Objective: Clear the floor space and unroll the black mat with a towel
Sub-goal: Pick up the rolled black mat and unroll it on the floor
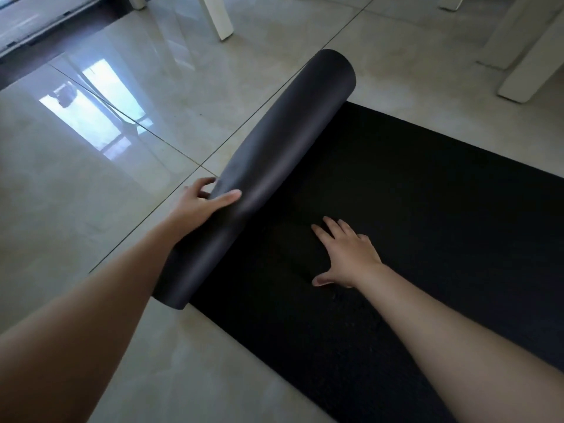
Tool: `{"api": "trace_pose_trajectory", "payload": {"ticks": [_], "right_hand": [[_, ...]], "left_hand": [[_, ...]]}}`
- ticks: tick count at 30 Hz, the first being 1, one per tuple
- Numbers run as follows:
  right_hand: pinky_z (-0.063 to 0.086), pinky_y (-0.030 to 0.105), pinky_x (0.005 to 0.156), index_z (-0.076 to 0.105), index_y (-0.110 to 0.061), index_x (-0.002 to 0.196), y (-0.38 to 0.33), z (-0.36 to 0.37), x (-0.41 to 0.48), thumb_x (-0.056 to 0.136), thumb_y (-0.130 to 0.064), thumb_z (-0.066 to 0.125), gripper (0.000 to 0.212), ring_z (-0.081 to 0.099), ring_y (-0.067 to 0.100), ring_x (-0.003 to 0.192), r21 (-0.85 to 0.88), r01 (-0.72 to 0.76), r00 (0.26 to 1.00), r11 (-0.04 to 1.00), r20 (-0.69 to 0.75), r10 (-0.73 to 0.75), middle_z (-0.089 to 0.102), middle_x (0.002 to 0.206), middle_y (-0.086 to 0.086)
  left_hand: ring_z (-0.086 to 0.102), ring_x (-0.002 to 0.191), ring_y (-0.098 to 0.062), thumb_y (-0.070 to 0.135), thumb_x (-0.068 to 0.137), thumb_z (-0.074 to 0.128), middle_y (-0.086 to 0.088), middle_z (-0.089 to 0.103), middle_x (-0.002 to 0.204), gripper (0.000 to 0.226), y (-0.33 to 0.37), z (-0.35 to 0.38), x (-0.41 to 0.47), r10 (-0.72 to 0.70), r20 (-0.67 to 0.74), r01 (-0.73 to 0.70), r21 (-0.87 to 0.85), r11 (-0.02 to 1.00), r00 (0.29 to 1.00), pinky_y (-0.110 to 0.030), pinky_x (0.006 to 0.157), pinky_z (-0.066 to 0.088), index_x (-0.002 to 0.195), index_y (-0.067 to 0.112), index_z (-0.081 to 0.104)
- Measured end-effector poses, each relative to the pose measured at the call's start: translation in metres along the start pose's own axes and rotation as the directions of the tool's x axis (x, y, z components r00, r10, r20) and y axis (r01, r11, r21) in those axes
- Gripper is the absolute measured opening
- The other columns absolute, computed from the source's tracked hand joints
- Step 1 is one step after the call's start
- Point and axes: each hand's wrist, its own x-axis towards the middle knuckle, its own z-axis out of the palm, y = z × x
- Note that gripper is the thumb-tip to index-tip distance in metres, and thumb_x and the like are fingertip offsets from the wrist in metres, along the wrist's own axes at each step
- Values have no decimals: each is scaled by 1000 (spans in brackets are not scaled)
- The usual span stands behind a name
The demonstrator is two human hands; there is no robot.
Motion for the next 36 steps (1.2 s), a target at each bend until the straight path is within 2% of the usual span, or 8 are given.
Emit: {"api": "trace_pose_trajectory", "payload": {"ticks": [4,12,15,17,18,21,27,36], "right_hand": [[22,52,114,5,-28,152,-2,0,2,64,-53,79,117,3,27,148,25,-20,1000,1000,-19,20,-2,161,1],[39,41,106,32,-20,144,-6,-19,24,80,-46,67,78,34,24,134,370,15,991,929,-131,37,32,146,5],[45,41,101,45,-15,129,-17,-29,44,78,-34,69,60,52,26,121,891,-65,960,449,-67,272,53,127,8],[53,43,90,39,-14,121,-21,-37,53,76,-43,71,62,59,27,106,986,-158,920,-58,169,355,57,113,6],[56,42,82,35,-16,122,-19,-39,53,74,-48,73,69,61,26,102,975,-184,911,-125,217,351,57,112,5],[58,34,63,48,-11,121,0,-33,44,70,-46,79,69,66,26,92,963,-268,885,-15,252,391,63,112,8],[58,35,61,53,-13,90,51,-5,0,75,-22,80,32,65,26,91,933,-350,806,-82,344,482,65,102,11],[58,32,67,62,-12,113,122,-8,-68,71,-37,79,51,71,24,91,886,-464,855,-5,449,259,71,107,11]], "left_hand": [[60,103,-24,84,44,68,-2,56,126,113,0,-10,4,-227,93,218,95,971,969,-38,92,48,137,26,45],[59,112,-25,60,24,90,3,61,124,119,-4,2,2,-265,275,183,289,940,924,-45,104,43,132,34,46],[62,107,-20,54,26,93,6,65,119,113,-14,19,-3,-240,298,169,244,955,924,-42,101,46,129,34,51],[63,105,-17,48,29,94,7,66,117,110,-16,32,-6,-195,325,139,188,972,926,-40,100,47,130,33,52],[63,105,-17,44,32,95,8,66,119,109,-16,39,-8,-166,341,118,158,980,925,-39,100,47,131,32,51],[59,105,-15,27,46,96,7,62,121,101,-10,64,-17,-68,374,34,97,995,925,-30,96,44,135,27,47],[51,123,-18,30,44,96,4,53,135,112,6,110,-44,52,451,-109,103,989,891,-37,105,42,140,25,39],[56,115,-15,37,46,95,12,56,123,107,37,161,-93,71,512,-94,18,995,856,-32,96,46,137,32,39]]}}
